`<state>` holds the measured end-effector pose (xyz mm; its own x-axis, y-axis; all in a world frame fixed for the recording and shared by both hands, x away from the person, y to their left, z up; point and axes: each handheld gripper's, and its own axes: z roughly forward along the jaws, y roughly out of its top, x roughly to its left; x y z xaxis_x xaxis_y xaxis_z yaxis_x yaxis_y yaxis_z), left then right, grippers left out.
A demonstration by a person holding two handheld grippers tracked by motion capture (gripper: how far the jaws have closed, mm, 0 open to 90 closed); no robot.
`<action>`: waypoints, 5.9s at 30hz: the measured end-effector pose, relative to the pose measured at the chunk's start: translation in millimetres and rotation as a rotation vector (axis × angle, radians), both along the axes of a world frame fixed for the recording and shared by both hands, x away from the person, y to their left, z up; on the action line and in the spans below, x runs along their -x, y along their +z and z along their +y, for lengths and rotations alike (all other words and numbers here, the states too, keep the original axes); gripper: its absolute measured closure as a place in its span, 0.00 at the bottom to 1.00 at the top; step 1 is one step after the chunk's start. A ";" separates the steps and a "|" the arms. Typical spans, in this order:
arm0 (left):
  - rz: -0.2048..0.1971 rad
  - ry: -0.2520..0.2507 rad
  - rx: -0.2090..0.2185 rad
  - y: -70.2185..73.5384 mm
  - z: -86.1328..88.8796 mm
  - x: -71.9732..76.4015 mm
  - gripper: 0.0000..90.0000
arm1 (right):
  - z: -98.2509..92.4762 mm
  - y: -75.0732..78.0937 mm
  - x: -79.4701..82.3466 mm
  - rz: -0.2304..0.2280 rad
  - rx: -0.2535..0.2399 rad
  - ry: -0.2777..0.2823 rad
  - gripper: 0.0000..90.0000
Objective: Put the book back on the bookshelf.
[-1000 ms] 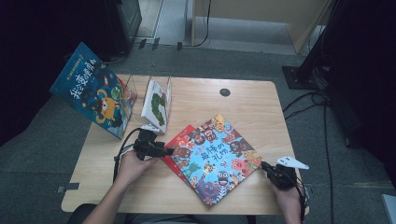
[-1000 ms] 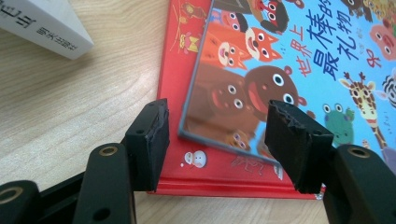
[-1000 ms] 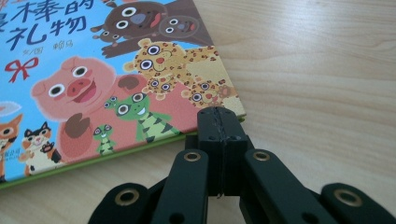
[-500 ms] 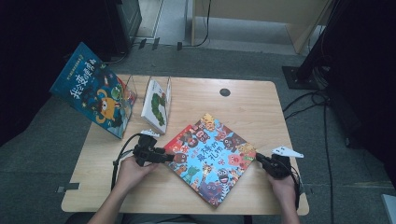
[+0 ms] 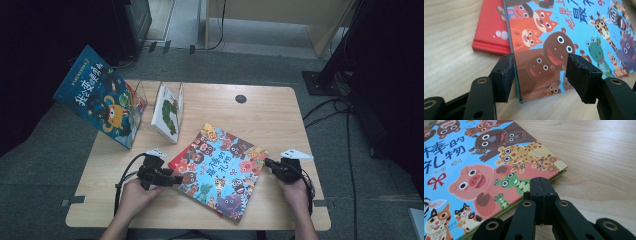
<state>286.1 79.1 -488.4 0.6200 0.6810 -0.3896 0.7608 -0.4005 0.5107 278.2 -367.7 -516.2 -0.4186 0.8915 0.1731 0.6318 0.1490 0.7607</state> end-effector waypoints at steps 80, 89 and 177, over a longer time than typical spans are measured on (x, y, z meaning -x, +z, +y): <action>0.263 0.070 0.104 15.0 4.1 -25.7 0.55 | 39.0 5.0 7.4 0.030 -0.011 0.198 1.00; 0.270 0.038 0.183 25.0 6.4 -31.2 0.59 | 38.9 5.2 7.9 0.031 -0.023 0.211 1.00; 0.240 0.088 -0.030 205.7 95.4 -40.1 0.90 | 83.2 4.6 -14.6 -0.045 0.036 0.344 0.67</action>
<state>326.3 174.5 -282.8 0.4497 0.7420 -0.4972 0.8916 -0.3397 0.2995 292.8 -284.5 -511.6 -0.7022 0.7021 0.1184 0.5059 0.3750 0.7768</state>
